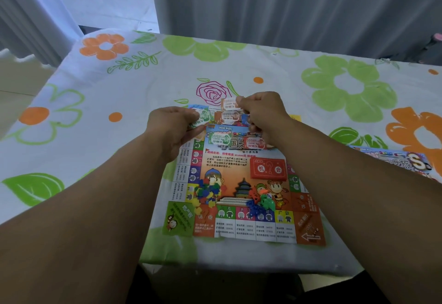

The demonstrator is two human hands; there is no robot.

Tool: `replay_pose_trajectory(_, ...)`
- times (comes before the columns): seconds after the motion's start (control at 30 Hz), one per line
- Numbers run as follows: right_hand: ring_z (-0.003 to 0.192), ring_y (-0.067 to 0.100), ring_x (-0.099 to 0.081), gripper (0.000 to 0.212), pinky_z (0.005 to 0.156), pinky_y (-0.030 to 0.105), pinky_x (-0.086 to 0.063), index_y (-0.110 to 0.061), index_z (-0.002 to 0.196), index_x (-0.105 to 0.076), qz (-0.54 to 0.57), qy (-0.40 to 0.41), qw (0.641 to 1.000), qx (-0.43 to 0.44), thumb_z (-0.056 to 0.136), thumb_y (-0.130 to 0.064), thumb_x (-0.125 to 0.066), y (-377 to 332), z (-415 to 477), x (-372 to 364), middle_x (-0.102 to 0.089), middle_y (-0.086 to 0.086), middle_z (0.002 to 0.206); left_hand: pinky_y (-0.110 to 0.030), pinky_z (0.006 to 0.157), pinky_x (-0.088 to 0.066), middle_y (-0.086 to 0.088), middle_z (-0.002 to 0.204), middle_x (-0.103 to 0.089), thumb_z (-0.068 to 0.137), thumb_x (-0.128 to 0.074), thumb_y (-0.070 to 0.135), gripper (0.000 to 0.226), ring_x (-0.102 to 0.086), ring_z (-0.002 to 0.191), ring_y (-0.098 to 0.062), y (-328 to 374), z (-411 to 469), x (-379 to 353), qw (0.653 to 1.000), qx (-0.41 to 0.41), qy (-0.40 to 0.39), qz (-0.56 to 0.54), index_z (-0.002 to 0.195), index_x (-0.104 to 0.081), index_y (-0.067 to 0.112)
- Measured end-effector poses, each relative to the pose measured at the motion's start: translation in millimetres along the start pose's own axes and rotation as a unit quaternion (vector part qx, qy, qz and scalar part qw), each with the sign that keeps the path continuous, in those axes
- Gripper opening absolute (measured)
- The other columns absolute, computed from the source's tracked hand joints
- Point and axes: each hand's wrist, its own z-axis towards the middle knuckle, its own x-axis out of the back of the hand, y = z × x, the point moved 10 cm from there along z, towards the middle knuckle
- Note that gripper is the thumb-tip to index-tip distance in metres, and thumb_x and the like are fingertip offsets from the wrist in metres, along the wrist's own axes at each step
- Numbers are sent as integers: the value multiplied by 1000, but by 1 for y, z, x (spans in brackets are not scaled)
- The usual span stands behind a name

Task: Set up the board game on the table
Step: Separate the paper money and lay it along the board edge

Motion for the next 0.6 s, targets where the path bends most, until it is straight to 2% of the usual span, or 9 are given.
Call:
replay_pose_trajectory(0.07, 48, 16, -37, 24, 45, 24, -34, -2, 78, -60, -8, 3, 1000, -28, 94, -17, -70, 7, 2, -3, -52, 14, 72, -30, 65, -63, -20, 104, -69, 91, -69, 3, 4, -74, 83, -36, 1, 1, 9, 1000, -2, 13, -3, 90, -66, 1)
replay_pose_trajectory(0.17, 45, 19, -38, 28, 45, 26, -33, 0, 75, -59, -63, -3, 996, -56, 93, -17, -70, 17, 5, -9, -49, 12, 63, -28, 64, -63, -18, 98, -69, 92, -67, 2, 2, -74, 79, -32, 3, 2, 18, 1000, -8, 24, -9, 92, -66, 1)
replay_pose_trajectory(0.3, 44, 18, -43, 34, 43, 23, -35, 9, 96, -66, -110, 6, 992, -59, 90, -24, -74, 20, 8, -11, -54, 10, 65, -27, 62, -62, -16, 98, -69, 93, -67, 5, 4, -74, 79, -31, 3, 1, 22, 1000, -4, 21, -3, 95, -67, 2)
replay_pose_trajectory(0.4, 46, 17, -50, 35, 41, 21, -36, 8, 99, -67, -117, 10, 991, -57, 89, -25, -76, 19, 7, -10, -61, 11, 69, -30, 66, -63, -18, 99, -69, 93, -68, 5, 4, -73, 79, -33, 2, 1, 20, 1000, 3, 16, 0, 92, -66, 2)
replay_pose_trajectory(0.47, 52, 20, -56, 34, 45, 25, -39, 7, 99, -68, -114, 10, 992, -55, 88, -24, -77, 18, 7, -10, -66, 14, 77, -30, 66, -63, -20, 101, -69, 92, -69, 5, 5, -73, 81, -35, 1, 1, 19, 1000, 7, 13, 1, 91, -66, 2)
replay_pose_trajectory(0.53, 65, 26, -65, 33, 53, 32, -49, 6, 100, -68, -115, 15, 992, -47, 88, -24, -77, 16, 9, -8, -71, 17, 88, -30, 65, -62, -21, 102, -69, 91, -70, 6, 6, -74, 82, -37, 0, 1, 16, 1000, 11, 9, 6, 91, -66, 2)
replay_pose_trajectory(0.6, 80, 31, -71, 33, 68, 43, -60, 7, 101, -68, -126, 30, 991, -31, 88, -22, -76, 12, 11, -4, -72, 21, 96, -31, 67, -62, -23, 103, -69, 91, -71, 7, 7, -74, 84, -38, -1, 1, 13, 1000, 15, 0, 10, 90, -66, 2)
